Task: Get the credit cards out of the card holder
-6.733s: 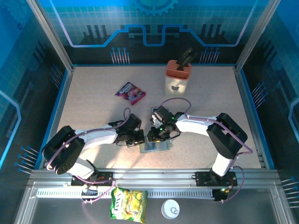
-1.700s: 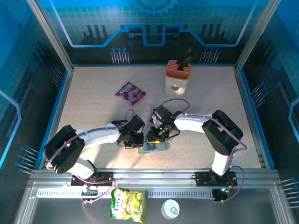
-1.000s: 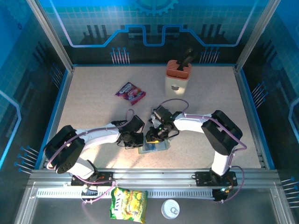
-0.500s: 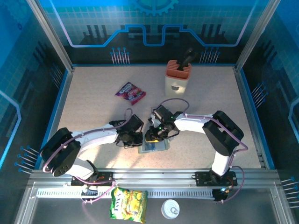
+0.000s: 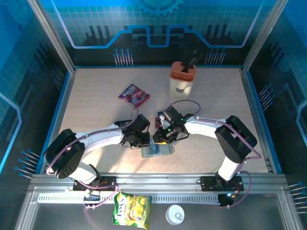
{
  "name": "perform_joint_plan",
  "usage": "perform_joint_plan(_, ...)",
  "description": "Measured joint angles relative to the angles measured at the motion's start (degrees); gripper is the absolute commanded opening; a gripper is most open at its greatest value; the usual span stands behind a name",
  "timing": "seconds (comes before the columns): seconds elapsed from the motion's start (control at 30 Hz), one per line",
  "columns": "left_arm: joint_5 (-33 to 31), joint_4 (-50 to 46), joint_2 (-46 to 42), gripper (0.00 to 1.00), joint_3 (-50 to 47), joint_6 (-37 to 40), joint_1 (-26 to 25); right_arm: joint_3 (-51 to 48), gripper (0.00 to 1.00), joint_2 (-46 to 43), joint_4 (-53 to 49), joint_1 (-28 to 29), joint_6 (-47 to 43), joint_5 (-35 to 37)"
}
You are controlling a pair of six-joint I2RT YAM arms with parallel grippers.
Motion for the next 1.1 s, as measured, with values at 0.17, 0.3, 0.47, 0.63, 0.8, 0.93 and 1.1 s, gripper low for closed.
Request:
perform_joint_plan(0.17, 0.8, 1.2, 1.7, 0.00, 0.0, 0.3, -0.1, -0.3, 0.30, 0.0, -0.2, 0.0, -0.1, 0.2)
perform_joint_plan(0.3, 1.3, 2.5, 2.5, 0.00, -0.4, 0.3, -0.2, -0.8, 0.30, 0.0, -0.2, 0.0, -0.4, 0.9)
perform_joint_plan(0.47, 1.2, 2.7, 2.5, 0.00, -0.9, 0.2, -0.2, -1.4, 0.30, 0.2, -0.2, 0.0, -0.4, 1.0)
perform_joint_plan(0.63, 1.2, 2.6, 2.5, 0.00, -1.3, 0.2, -0.2, -2.0, 0.29, 1.5, 0.9, 0.0, -0.4, 0.9)
perform_joint_plan(0.8, 1.2, 2.6, 2.5, 0.00, -1.3, 0.2, -0.2, -2.3, 0.28, 2.3, 2.2, 0.0, -0.3, 0.2)
perform_joint_plan(0.93, 1.2, 2.6, 2.6, 0.00, -1.3, 0.2, -0.2, -3.3, 0.27, 2.4, 4.4, 0.0, 0.2, -0.9)
perform_joint_plan(1.1, 1.2, 2.6, 2.6, 0.00, -1.3, 0.2, -0.2, -4.0, 0.26, 2.4, 5.7, -0.4, 1.0, -2.1)
